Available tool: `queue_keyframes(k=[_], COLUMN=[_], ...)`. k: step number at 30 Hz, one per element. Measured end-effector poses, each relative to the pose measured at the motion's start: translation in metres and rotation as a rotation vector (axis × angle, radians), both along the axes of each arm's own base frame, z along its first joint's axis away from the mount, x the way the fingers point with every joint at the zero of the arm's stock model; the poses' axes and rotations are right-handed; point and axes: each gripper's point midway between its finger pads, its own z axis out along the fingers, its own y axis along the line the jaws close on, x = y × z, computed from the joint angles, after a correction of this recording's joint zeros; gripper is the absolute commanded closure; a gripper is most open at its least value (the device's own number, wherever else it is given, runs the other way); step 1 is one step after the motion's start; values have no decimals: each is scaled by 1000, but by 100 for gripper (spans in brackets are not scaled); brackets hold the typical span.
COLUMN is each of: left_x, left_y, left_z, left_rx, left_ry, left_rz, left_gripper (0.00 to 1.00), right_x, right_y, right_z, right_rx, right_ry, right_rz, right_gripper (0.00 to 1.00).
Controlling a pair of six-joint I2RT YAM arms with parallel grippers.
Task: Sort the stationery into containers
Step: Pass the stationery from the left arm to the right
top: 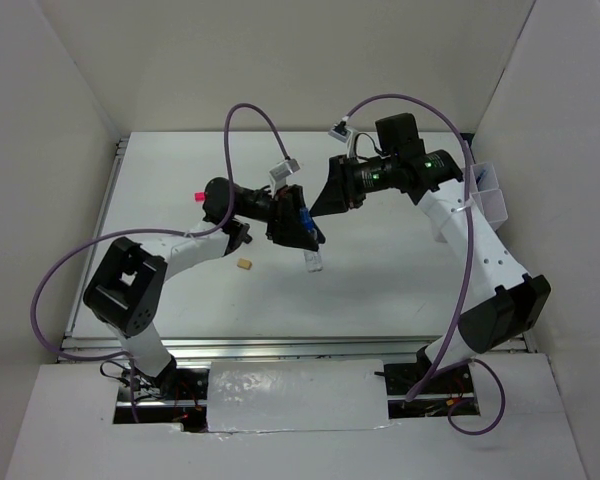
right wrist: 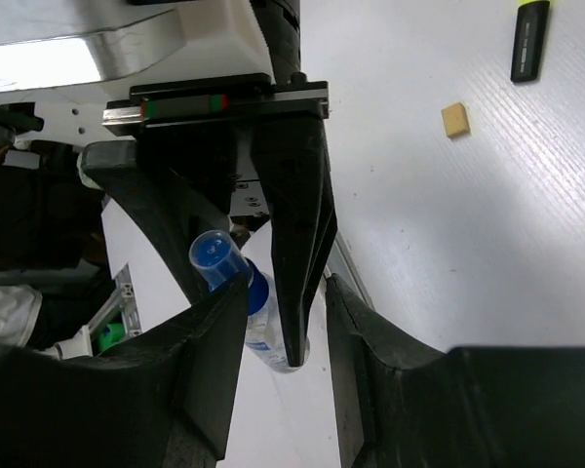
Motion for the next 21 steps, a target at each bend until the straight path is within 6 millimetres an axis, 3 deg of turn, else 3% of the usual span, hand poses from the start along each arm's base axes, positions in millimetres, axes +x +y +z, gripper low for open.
queue_keyframes(k=[10, 14, 21], left_x=[-5, -6, -4], left_y=[3, 4, 3], left_z=[4, 0, -3], left_rx=[-24, -18, -10], left_ry=[-77, -65, -48], left_rz=[-3, -3, -5], left_gripper=[100, 100, 100], right_x=[-3, 0, 5], right_y=[6, 5, 4], right_z=[3, 6, 26], right_rx=[0, -6, 11], right_ry=[-43, -76, -157], right_rz=[31, 26, 23], right_gripper=[54, 49, 47])
